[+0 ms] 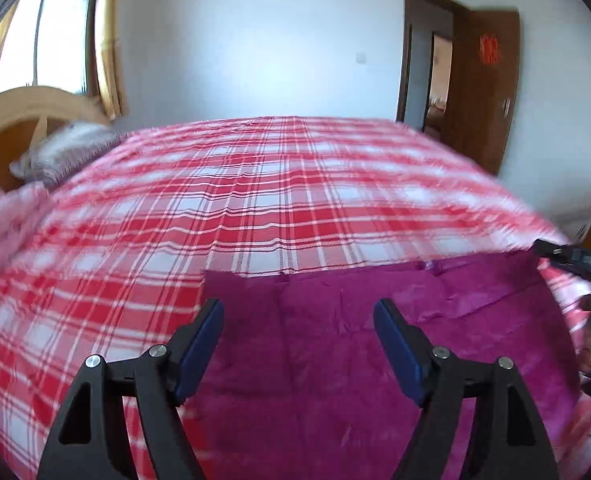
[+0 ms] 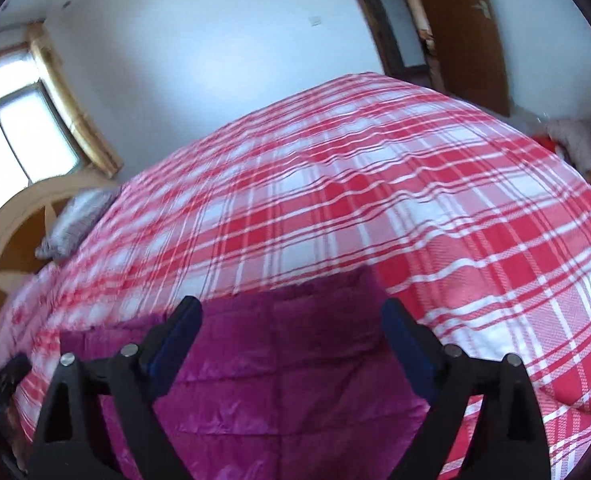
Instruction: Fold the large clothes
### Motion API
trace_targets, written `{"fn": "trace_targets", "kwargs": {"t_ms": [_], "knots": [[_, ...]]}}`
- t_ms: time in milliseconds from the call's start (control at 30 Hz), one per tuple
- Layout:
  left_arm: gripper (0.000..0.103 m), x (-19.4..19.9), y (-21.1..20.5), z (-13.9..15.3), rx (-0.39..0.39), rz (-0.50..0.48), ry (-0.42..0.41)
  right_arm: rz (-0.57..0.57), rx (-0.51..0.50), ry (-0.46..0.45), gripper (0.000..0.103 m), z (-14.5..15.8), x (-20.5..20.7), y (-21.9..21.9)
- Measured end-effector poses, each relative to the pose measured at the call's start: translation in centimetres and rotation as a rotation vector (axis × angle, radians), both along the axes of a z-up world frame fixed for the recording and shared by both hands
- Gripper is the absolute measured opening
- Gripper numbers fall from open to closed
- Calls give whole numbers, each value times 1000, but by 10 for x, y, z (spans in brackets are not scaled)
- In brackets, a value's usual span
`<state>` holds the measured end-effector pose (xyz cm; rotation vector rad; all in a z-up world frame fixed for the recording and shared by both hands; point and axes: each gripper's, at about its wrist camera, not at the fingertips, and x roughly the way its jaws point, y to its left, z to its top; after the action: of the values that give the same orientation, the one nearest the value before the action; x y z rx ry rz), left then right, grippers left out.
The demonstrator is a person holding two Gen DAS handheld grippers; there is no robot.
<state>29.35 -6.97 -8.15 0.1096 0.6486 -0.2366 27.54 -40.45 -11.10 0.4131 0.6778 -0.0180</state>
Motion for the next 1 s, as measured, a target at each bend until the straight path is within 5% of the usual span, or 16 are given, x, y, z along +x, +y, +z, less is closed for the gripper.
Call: {"fn": "trace_targets", "kwargs": {"t_ms": [167, 333, 533, 1000], "knots": [[78, 29, -23, -52, 210, 98, 17, 147, -148, 43, 91, -23, 17, 61], [80, 44, 3, -75, 88, 149, 97, 166, -218, 91, 91, -51, 27, 77], [92, 49, 3, -82, 93, 184, 124, 144, -196, 114, 91, -62, 33, 72], [96, 58, -2, -93, 114, 198, 158, 131, -203, 164, 91, -73, 40, 73]]}}
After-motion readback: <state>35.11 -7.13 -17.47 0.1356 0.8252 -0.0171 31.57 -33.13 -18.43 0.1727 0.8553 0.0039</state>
